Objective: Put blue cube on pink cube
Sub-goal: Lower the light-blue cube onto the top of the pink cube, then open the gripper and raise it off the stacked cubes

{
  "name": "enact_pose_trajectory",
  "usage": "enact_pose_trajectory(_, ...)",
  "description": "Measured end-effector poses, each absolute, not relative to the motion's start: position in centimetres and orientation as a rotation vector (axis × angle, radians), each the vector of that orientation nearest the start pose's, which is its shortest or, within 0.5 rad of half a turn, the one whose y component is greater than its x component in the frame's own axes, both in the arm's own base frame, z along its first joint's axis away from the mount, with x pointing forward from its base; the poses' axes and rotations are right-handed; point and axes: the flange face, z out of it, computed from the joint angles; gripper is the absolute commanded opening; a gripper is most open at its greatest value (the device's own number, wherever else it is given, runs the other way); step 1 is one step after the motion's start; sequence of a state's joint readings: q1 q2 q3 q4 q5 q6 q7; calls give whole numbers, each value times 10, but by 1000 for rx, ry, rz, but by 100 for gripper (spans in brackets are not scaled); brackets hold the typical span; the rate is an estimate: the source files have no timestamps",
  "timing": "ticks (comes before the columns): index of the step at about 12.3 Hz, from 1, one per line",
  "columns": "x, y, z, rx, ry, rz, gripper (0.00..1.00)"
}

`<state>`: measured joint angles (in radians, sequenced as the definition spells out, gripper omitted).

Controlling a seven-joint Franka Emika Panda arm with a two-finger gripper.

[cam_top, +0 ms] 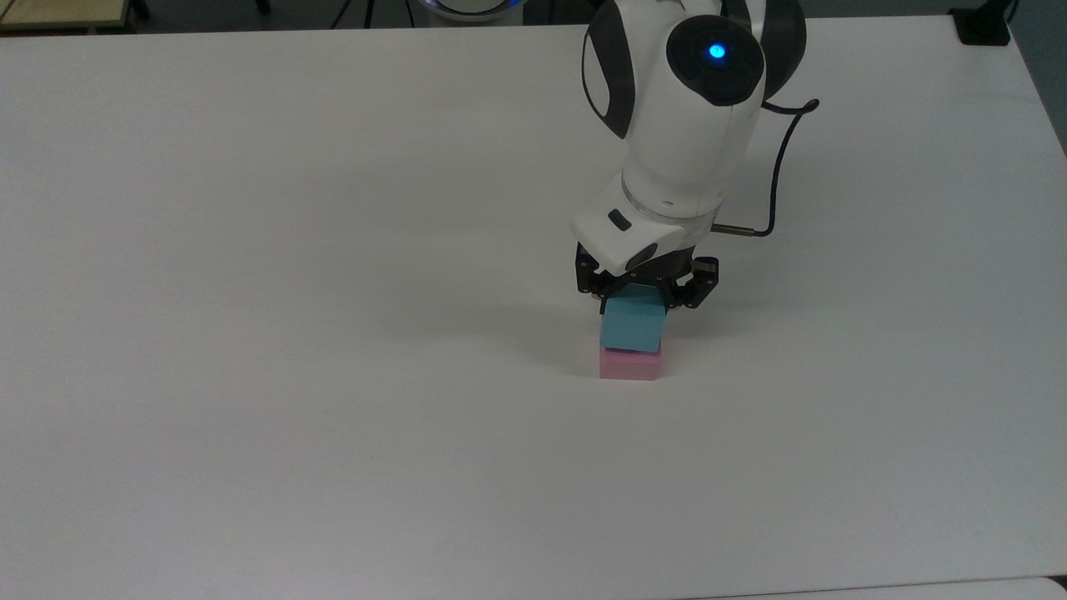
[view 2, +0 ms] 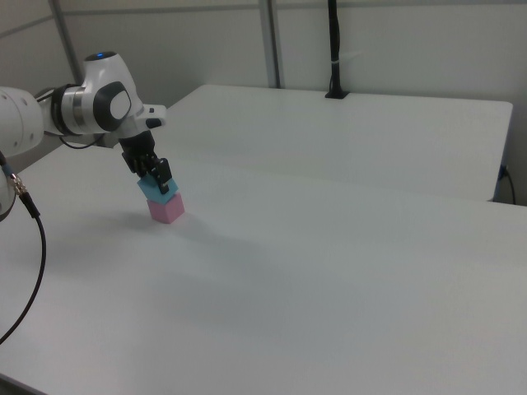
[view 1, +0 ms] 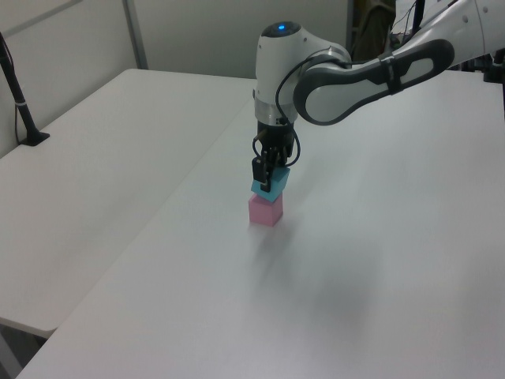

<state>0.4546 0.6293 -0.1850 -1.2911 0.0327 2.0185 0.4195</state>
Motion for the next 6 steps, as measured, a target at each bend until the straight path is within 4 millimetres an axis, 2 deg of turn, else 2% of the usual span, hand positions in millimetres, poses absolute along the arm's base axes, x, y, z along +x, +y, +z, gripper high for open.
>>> enact_pose_trajectory(2,703,233,386,-3167,188,-190,67)
enact_pose_trajectory(3,702,234,386,-3166,186,-189,100)
enact_pose_trajectory(6,702,235,385,-3154,200,-181,100)
